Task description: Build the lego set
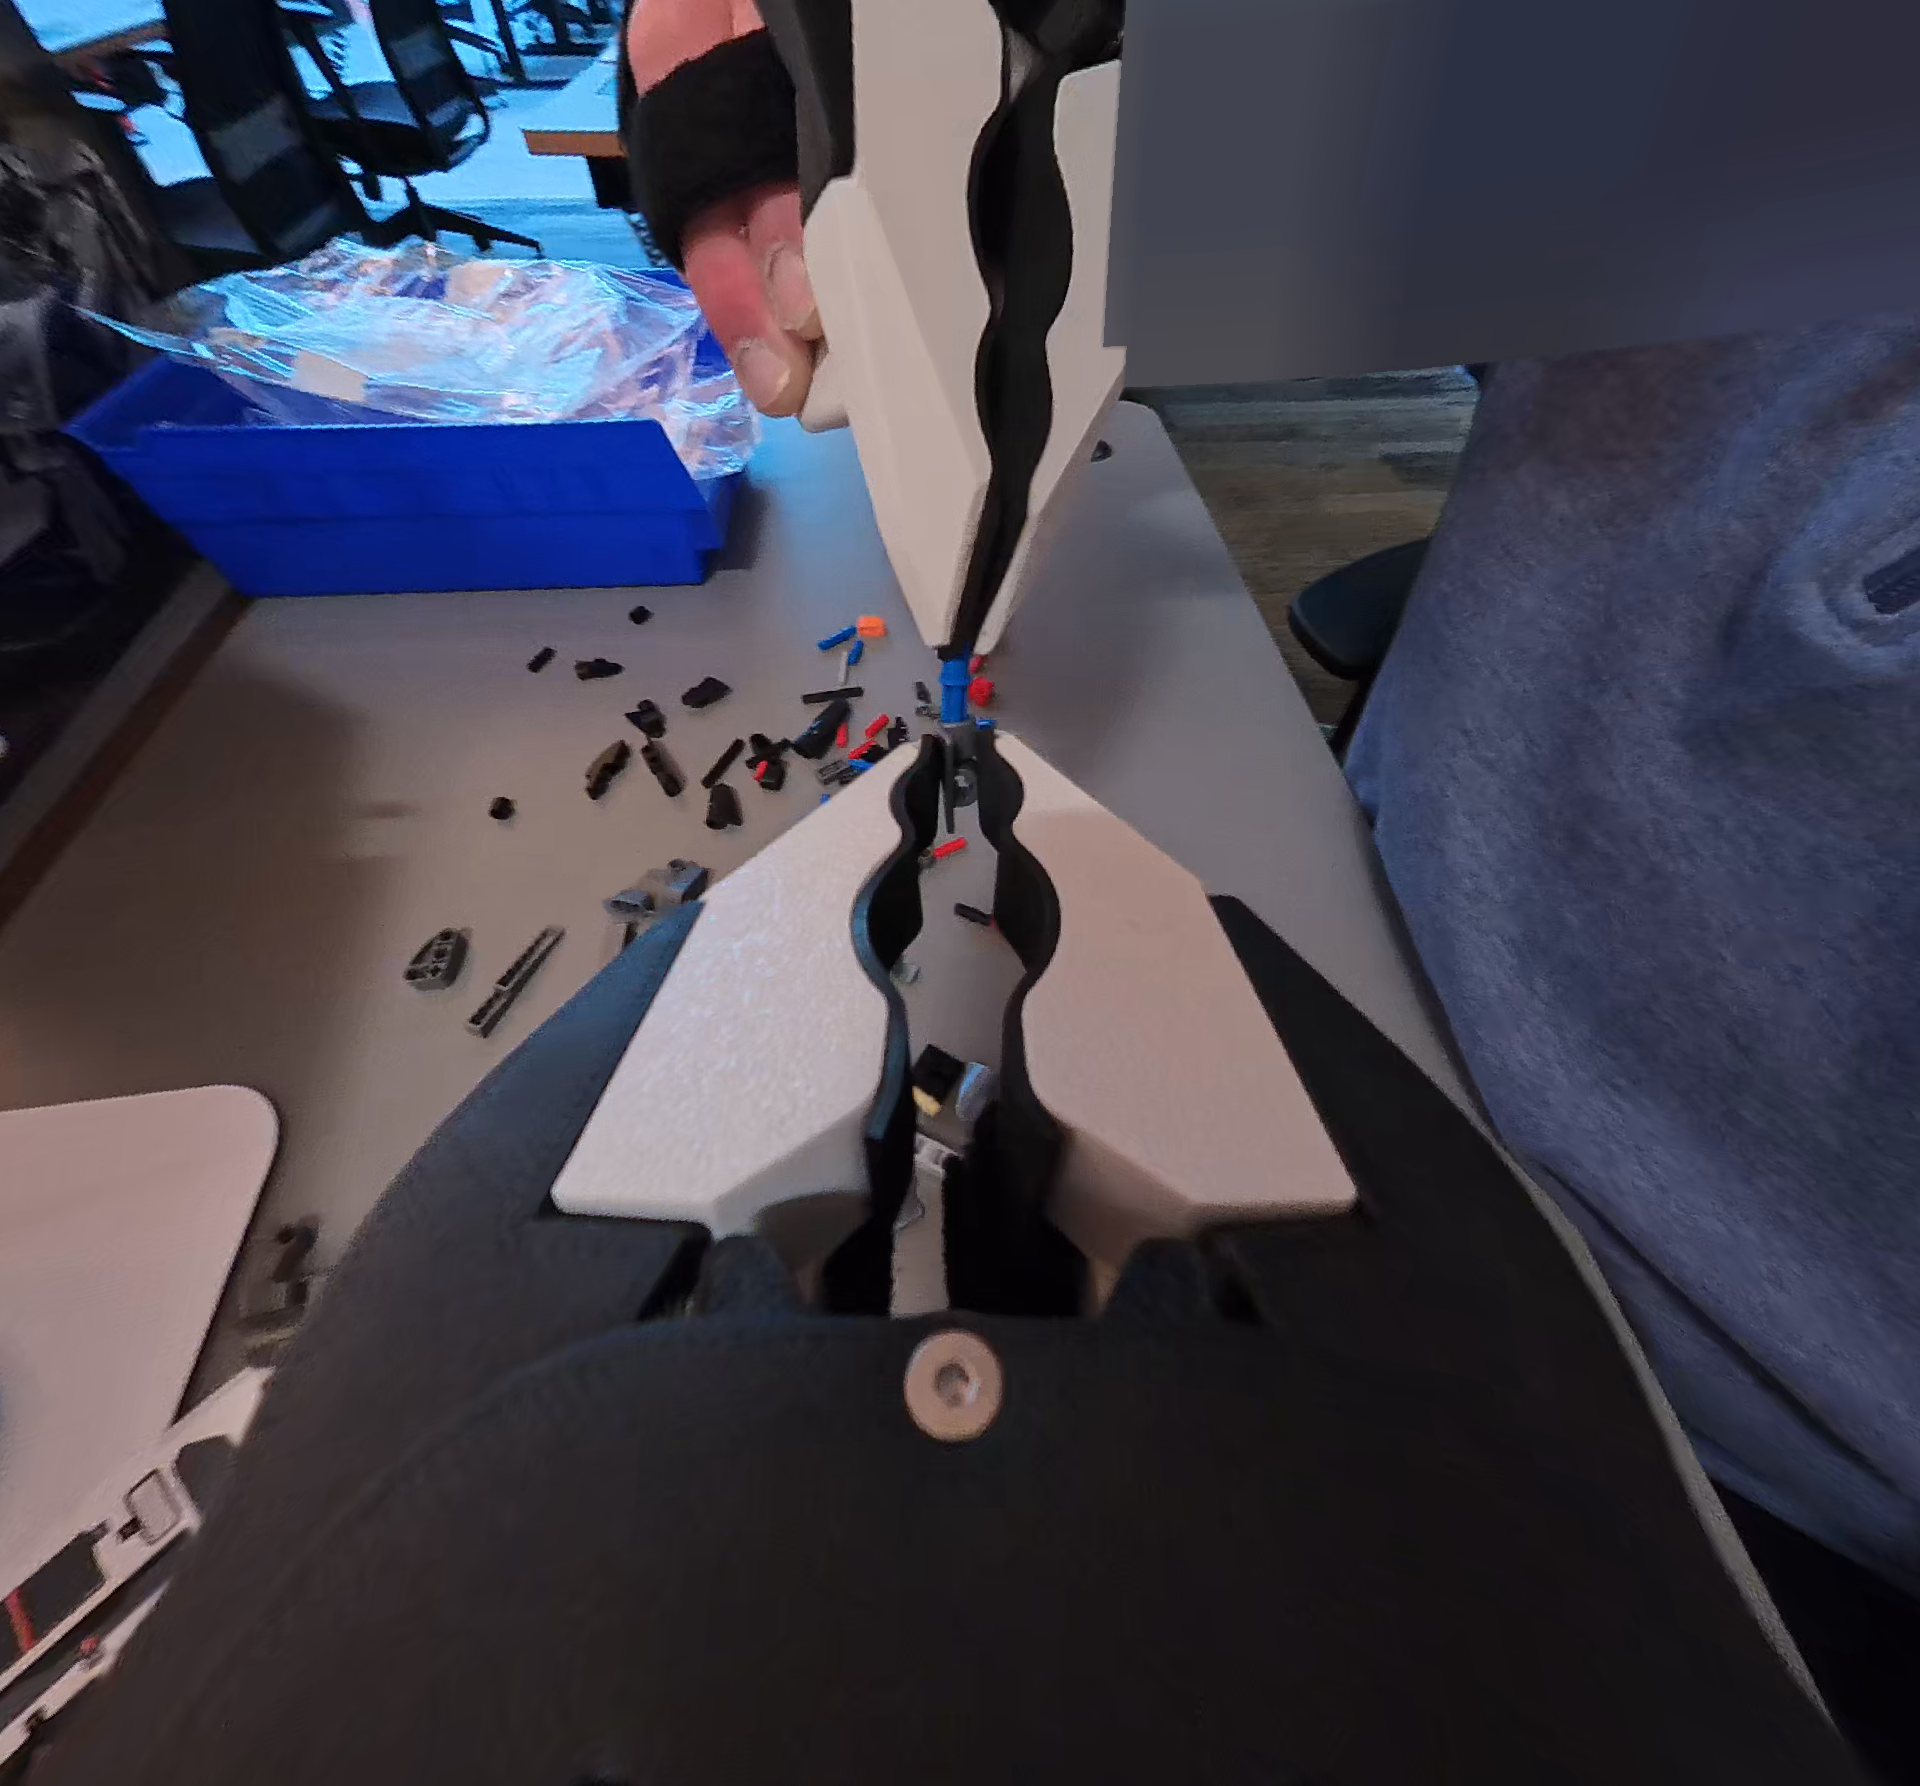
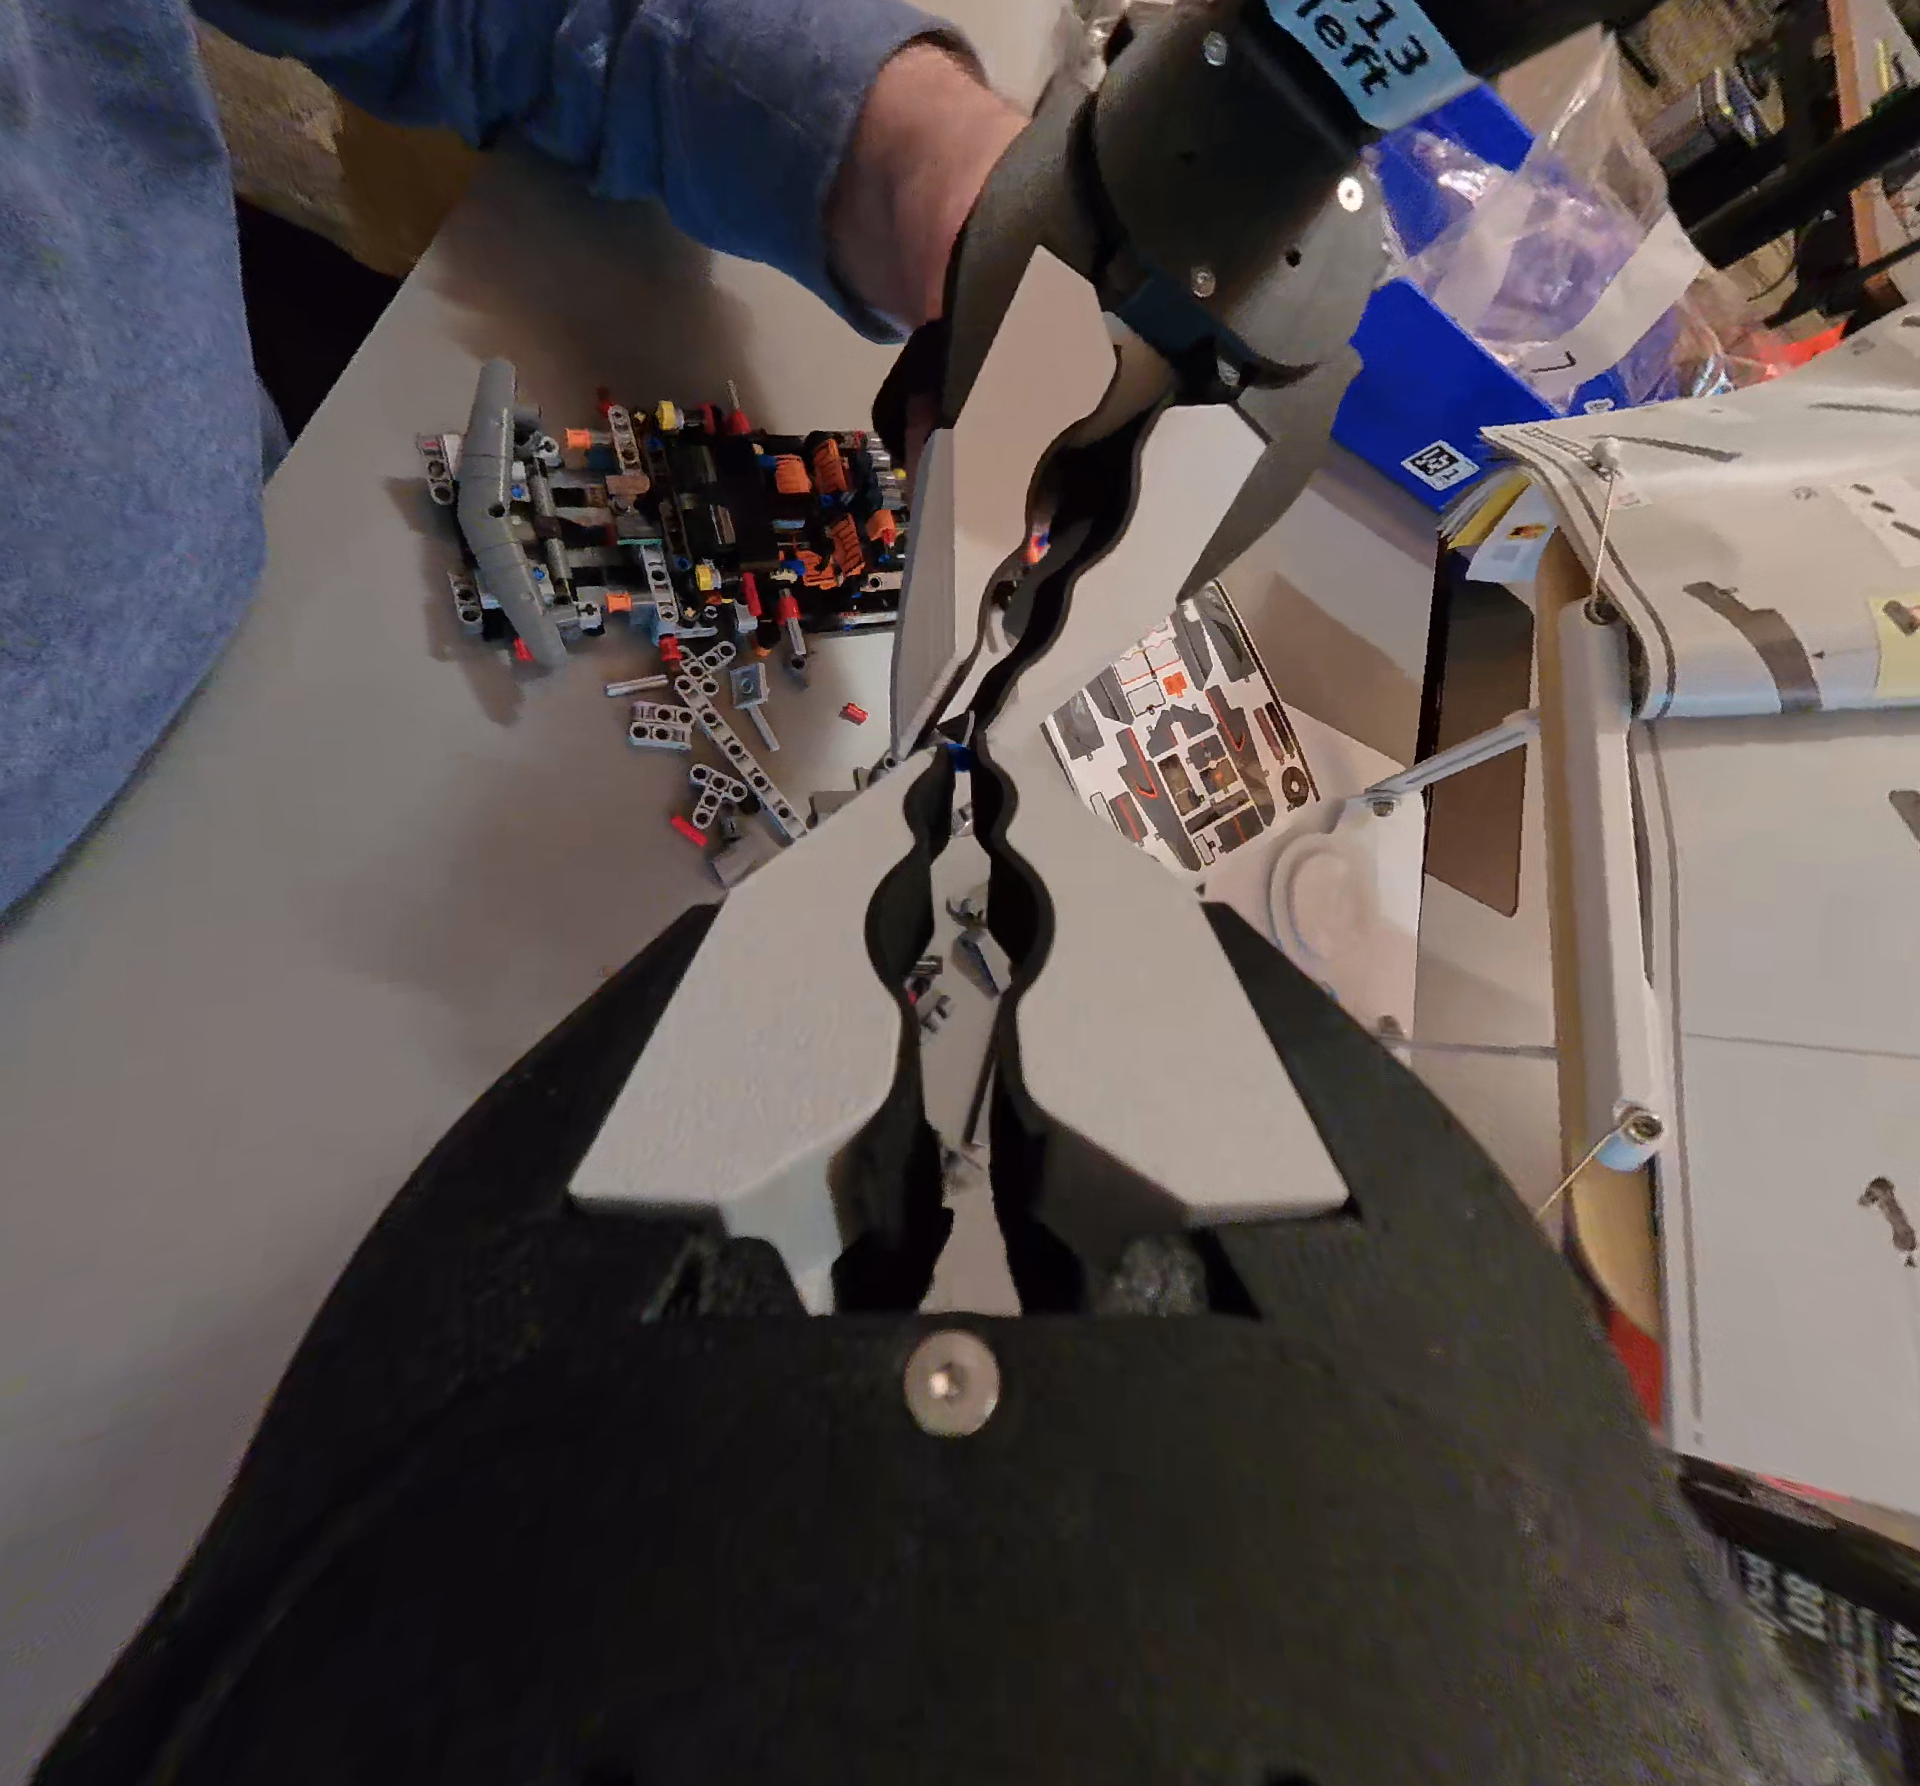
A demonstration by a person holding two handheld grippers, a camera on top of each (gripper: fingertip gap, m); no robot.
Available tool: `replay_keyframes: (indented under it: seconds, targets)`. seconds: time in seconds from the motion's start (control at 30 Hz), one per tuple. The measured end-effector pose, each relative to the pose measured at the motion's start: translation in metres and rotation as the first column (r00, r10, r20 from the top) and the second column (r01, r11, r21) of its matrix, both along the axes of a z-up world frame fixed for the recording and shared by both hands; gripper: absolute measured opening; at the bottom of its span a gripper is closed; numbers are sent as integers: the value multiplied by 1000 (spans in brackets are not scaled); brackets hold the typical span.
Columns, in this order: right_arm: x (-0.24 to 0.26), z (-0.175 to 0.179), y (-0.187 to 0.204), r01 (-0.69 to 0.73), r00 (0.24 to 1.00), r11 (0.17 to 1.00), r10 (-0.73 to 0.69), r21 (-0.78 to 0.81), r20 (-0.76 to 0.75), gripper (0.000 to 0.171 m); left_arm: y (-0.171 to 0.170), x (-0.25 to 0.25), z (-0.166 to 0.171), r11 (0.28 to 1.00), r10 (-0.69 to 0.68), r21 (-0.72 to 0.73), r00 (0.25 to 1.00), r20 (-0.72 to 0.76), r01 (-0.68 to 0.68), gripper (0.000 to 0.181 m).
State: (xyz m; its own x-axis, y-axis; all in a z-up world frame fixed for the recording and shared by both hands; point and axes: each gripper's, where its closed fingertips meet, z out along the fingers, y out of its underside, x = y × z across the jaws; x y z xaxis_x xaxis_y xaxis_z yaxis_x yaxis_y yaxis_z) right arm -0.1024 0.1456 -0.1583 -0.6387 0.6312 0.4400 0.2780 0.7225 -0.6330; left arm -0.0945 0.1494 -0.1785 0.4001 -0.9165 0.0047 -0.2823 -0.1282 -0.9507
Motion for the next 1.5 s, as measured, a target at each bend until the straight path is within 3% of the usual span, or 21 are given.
replay_keyframes:
  seconds: [0.47,1.5]
  targets:
    - [2,4,11,153,987,987,-155,-55,-33,0,12,1,6,987,124,112,991,-60,-117,4]
    - [10,14,4,66,991,991,-79,-121,-105,0,4,10,17,996,53,63,998,44,-56,4]
